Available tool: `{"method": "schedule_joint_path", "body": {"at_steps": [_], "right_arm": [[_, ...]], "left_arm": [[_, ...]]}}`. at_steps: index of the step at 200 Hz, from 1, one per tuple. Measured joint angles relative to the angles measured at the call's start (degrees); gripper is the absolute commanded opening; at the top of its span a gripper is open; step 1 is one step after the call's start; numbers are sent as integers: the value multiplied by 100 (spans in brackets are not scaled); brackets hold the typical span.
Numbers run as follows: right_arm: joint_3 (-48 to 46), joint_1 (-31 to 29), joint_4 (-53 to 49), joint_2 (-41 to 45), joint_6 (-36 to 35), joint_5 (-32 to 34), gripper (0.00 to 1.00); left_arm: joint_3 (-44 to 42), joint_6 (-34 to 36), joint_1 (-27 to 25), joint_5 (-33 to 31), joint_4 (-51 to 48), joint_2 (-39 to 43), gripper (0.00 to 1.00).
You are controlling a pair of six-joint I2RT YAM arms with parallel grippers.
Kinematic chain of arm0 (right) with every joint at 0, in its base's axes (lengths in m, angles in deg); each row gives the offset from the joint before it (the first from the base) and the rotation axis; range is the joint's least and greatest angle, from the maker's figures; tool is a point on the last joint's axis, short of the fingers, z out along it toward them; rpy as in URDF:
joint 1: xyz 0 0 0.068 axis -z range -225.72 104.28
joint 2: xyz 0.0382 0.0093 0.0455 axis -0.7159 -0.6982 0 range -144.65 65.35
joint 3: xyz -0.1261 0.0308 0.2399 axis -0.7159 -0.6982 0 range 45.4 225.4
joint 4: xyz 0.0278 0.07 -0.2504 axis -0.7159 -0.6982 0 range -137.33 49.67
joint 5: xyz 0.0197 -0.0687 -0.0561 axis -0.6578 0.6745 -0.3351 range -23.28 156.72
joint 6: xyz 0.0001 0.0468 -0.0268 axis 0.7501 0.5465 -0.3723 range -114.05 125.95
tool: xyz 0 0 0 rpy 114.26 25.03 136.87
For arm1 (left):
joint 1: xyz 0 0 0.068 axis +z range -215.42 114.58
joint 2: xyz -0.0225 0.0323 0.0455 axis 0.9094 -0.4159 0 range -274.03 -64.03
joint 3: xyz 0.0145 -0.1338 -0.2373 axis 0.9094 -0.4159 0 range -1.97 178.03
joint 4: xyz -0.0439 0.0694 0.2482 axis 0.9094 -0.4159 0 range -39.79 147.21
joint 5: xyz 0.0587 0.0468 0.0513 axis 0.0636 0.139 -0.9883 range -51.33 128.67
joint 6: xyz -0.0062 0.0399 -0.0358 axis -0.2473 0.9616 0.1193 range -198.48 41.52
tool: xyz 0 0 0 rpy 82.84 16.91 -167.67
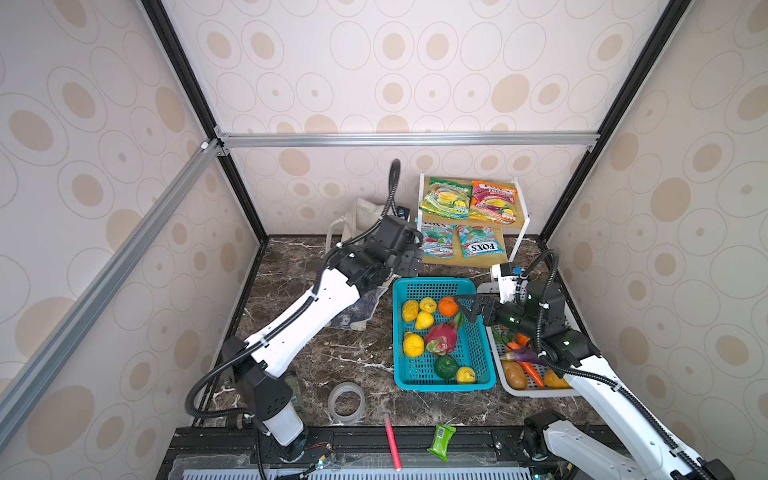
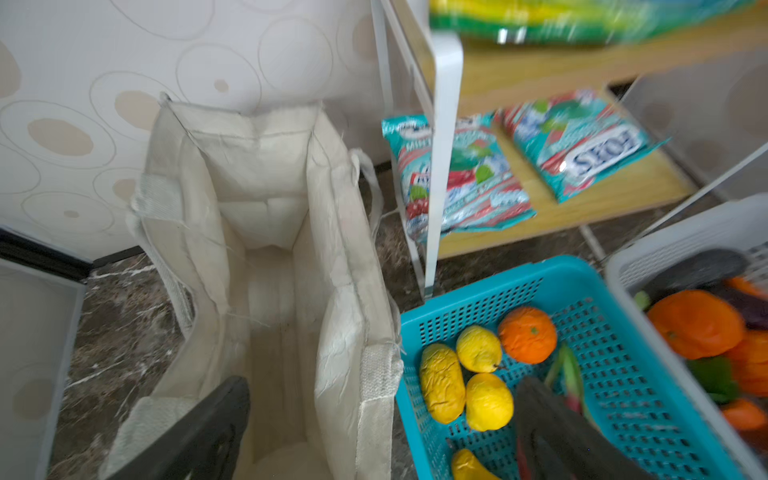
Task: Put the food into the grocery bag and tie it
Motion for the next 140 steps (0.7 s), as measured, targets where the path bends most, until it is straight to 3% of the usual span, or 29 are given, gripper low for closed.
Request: {"method": "schedule_joint_path", "body": {"at_steps": [27,104,140], "right_arm": [[0,0,-74,13,-24,94,99],[0,0,-264,87,-133,396,99],[0,0,-348,90,-153,474,99]], "left_arm": [[-9,66,-72,-284,-367,-293,89],[-435,297,-74,-562,-321,-431,78],[-975,330,-46,-520,-214,-420,63]]}}
